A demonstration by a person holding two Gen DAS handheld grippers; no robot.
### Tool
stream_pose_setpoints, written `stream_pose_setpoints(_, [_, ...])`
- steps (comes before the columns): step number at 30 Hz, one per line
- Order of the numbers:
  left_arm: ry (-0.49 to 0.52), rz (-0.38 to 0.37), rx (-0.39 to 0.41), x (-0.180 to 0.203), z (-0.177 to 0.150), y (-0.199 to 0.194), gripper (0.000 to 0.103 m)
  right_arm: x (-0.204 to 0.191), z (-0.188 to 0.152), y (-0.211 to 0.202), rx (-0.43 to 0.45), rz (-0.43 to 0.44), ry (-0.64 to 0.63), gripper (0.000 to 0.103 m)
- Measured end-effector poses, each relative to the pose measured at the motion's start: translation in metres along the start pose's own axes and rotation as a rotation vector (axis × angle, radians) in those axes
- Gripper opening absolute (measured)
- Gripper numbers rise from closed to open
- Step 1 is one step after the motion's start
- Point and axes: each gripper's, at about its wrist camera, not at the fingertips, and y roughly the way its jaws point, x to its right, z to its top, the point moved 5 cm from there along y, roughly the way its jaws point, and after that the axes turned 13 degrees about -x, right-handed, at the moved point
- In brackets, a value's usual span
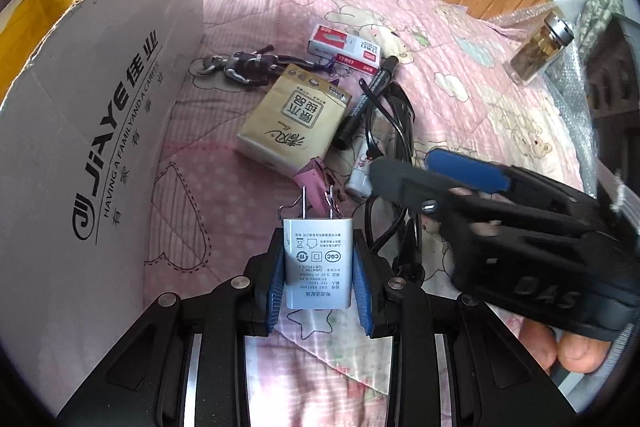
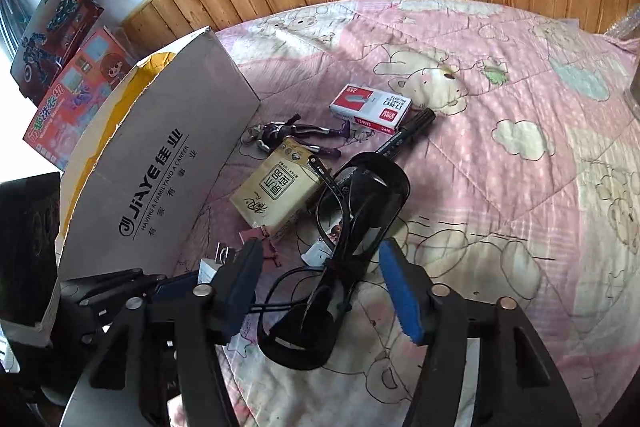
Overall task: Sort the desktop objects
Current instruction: 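Lift the charger with the left tool while the right tool lifts the glasses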
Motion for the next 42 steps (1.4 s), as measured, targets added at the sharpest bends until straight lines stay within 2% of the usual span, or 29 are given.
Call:
stream_pose_setpoints(1, [0.001, 0.003, -0.002, 0.001, -0.001, 0.001, 0.031, -0.002, 0.006, 0.021, -0.036, -0.001, -0.007, 0.063])
stream_pose_setpoints(2, [0.004, 0.004, -0.003, 0.001, -0.002, 0.000, 0.031, -0.001, 0.006, 0.034, -0.079, 0.006, -0.003, 0.052])
stream_pose_setpoints(3, [0.005, 0.005, -0.002, 0.000, -0.003, 0.000, 0.031, 0.003, 0.005, 0.040, -0.087, 0.010, 0.010, 0.049])
stream_pose_setpoints(4, [0.002, 0.003, 0.003, -0.002, -0.004, -0.003, 0.031, 0.007, 0.007, 0.034, -0.066, -0.013, 0.018, 0.021])
stream_pose_setpoints(5, [-0.002, -0.004, 0.007, -0.004, -0.004, -0.005, 0.031, 0.009, 0.008, 0.029, -0.076, 0.008, 0.034, 0.018])
stream_pose_setpoints(6, [-0.008, -0.010, 0.010, -0.007, -0.004, -0.008, 0.031, 0.011, 0.008, 0.022, -0.078, 0.032, 0.054, 0.018])
stream_pose_setpoints(8, [-0.021, -0.028, 0.017, -0.013, -0.005, -0.013, 0.031, 0.008, 0.007, 0.006, -0.050, 0.009, 0.034, 0.018])
stream_pose_setpoints(11, [-0.039, -0.062, 0.020, -0.017, -0.007, -0.019, 0.031, 0.003, 0.003, -0.012, -0.033, 0.021, 0.030, 0.017])
stream_pose_setpoints(16, [-0.025, -0.095, 0.043, -0.016, -0.012, -0.033, 0.031, -0.010, -0.005, -0.046, 0.007, 0.048, 0.023, 0.017])
stream_pose_setpoints(19, [-0.020, -0.122, 0.053, -0.017, -0.015, -0.042, 0.031, -0.019, -0.007, -0.052, 0.026, 0.054, 0.022, 0.017])
stream_pose_setpoints(20, [-0.007, -0.100, 0.065, -0.018, -0.015, -0.043, 0.031, -0.022, -0.009, -0.050, 0.032, 0.059, 0.024, 0.017])
stream_pose_setpoints(21, [0.027, 0.002, 0.071, -0.018, -0.015, -0.039, 0.031, -0.023, -0.010, -0.053, 0.038, 0.065, 0.028, 0.017])
stream_pose_setpoints(22, [0.083, 0.152, 0.064, -0.016, -0.016, -0.032, 0.031, -0.023, -0.009, -0.054, 0.041, 0.066, 0.026, 0.017])
stream_pose_setpoints(23, [0.113, 0.185, 0.040, -0.016, -0.018, -0.024, 0.030, -0.024, -0.009, -0.055, 0.044, 0.062, 0.024, 0.017])
stream_pose_setpoints(25, [0.123, 0.056, -0.086, -0.013, -0.028, -0.006, 0.030, -0.027, -0.010, -0.057, 0.039, 0.067, 0.023, 0.017])
stream_pose_setpoints(27, [0.148, 0.000, -0.145, -0.010, -0.038, 0.003, 0.030, -0.029, -0.011, -0.057, 0.036, 0.065, 0.021, 0.017])
stream_pose_setpoints(29, [0.124, -0.074, -0.198, -0.011, -0.048, 0.010, 0.030, -0.025, -0.016, -0.055, 0.031, 0.067, 0.021, 0.017])
stream_pose_setpoints(31, [0.106, -0.109, -0.229, -0.014, -0.056, 0.014, 0.030, -0.024, -0.016, -0.049, 0.026, 0.066, 0.023, 0.017])
stream_pose_setpoints(34, [0.112, -0.148, -0.260, -0.012, -0.067, 0.011, 0.030, -0.020, -0.020, -0.043, 0.007, 0.080, 0.037, 0.017])
stream_pose_setpoints(38, [0.147, -0.110, -0.283, -0.008, -0.079, 0.006, 0.030, -0.013, -0.025, -0.042, -0.009, 0.114, 0.063, 0.017])
stream_pose_setpoints(42, [0.162, -0.098, -0.240, 0.002, -0.080, -0.017, 0.030, -0.023, -0.024, -0.050, 0.003, 0.144, 0.050, 0.017])
